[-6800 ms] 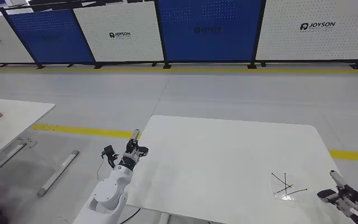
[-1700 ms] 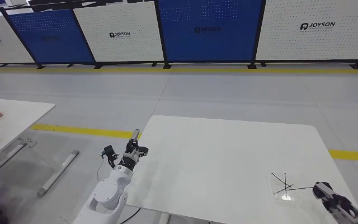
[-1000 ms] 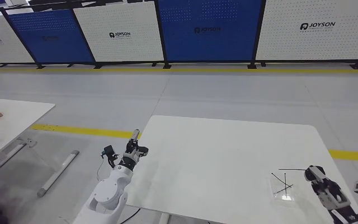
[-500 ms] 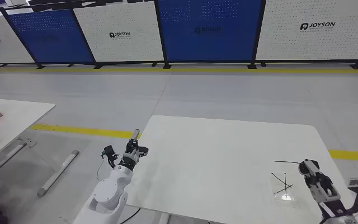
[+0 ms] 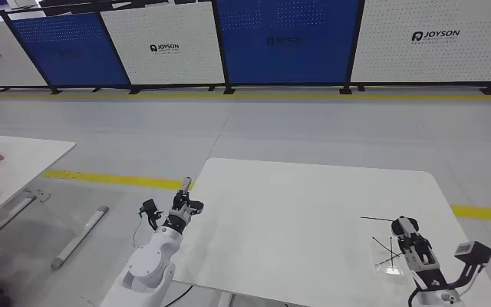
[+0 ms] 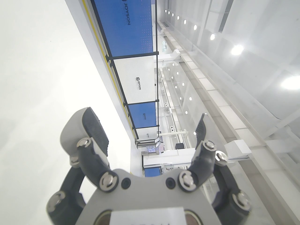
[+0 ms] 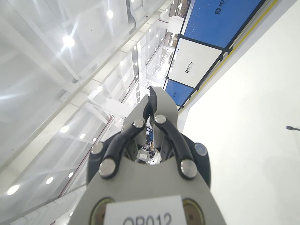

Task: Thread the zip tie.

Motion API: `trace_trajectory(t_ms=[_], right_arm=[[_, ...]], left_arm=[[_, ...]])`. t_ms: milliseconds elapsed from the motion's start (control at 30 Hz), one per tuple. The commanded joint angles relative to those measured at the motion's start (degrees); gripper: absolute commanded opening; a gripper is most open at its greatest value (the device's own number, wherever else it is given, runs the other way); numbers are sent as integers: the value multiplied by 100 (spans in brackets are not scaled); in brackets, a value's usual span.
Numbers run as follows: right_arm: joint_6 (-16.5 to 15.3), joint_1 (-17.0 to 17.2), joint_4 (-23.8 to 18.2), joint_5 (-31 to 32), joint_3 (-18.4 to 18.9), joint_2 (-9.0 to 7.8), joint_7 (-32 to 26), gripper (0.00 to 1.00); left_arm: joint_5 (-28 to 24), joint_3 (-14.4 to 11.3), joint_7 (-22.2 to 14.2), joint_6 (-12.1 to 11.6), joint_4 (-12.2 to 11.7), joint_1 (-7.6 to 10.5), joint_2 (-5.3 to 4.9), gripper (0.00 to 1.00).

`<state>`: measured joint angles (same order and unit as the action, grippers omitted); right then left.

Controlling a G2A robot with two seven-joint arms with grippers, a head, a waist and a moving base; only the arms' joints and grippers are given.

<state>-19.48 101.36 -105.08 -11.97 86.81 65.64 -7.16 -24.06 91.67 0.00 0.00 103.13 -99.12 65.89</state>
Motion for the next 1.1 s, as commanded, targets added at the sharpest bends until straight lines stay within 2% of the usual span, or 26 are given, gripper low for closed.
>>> trace_trajectory(t_ms=[0,100,233,333,400,733,800,933,1067], right_arm=[[0,0,0,0,0,0,0,0],[0,0,0,0,0,0,0,0],[0,0,0,0,0,0,0,0],[0,0,0,0,0,0,0,0],[0,0,0,0,0,0,0,0],[0,0,0,0,0,0,0,0],[103,-69,-12,7,-31,10,12,0],[85,-148,-149,239,-360,67,214,0],[489,-304,-94,913,-682,113,497,0]], left_arm=[[0,0,0,0,0,0,0,100],[200,-97,-121,-56,105,34,2,100],[756,-400,-459,7,295,35,-3,100],[1036,-621,-682,31,272,78,-1,100],[1093,-706,-562,-7,222,115,17,100],[1093,-706,-562,-7,222,115,17,100],[1093,-706,-562,-7,222,115,17,100],[1093,-706,-562,-7,222,115,17,100],[1093,-706,-562,-7,222,115,17,100]])
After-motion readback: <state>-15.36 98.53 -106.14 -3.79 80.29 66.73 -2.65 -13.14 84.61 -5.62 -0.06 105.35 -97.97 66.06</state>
